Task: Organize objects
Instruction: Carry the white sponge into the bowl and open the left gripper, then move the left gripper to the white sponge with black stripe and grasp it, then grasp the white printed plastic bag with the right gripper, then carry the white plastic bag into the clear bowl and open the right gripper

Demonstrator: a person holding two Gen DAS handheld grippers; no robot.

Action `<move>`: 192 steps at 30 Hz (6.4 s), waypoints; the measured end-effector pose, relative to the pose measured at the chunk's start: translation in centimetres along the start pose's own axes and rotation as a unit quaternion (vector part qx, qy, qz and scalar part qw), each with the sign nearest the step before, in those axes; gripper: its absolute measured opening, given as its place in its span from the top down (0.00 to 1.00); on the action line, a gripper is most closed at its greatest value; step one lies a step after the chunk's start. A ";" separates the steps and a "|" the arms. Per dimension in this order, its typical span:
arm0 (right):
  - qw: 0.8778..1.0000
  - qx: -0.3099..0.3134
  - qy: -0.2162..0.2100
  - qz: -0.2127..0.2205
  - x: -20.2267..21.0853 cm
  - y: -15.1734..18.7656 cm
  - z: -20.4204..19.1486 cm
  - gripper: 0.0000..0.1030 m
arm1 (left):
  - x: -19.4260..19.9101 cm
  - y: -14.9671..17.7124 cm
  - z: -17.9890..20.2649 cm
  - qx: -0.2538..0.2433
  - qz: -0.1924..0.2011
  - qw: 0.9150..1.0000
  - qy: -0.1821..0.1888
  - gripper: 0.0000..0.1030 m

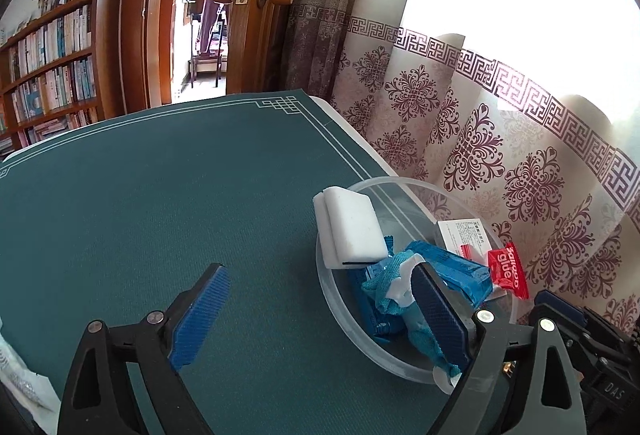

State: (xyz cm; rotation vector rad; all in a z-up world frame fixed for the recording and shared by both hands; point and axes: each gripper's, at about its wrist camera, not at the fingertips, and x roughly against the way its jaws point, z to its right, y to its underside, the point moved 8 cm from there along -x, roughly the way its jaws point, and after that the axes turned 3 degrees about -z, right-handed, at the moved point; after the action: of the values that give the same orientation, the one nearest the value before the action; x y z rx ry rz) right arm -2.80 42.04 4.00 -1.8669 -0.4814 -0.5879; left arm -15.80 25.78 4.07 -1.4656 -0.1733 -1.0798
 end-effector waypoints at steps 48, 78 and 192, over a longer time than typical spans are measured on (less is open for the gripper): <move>0.969 0.187 -0.111 -0.120 -6.5 8.5 -23.2 0.47 | 11.8 6.4 -29.9 0.210 0.054 0.952 -0.216 0.03; 0.941 0.263 -0.160 -0.140 -10.5 10.3 -32.1 0.47 | 10.8 7.5 -33.9 0.248 0.051 0.950 -0.185 0.59; 0.998 0.059 -0.001 -0.036 -4.1 -3.7 -6.5 0.56 | 8.0 8.2 -9.9 0.021 0.024 0.996 -0.083 0.59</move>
State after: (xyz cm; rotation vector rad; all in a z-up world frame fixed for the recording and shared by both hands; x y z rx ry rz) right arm -9.33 37.03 6.28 -1.7437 -0.5752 -0.5923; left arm -10.85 11.59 1.96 -1.5146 -0.2759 -0.9102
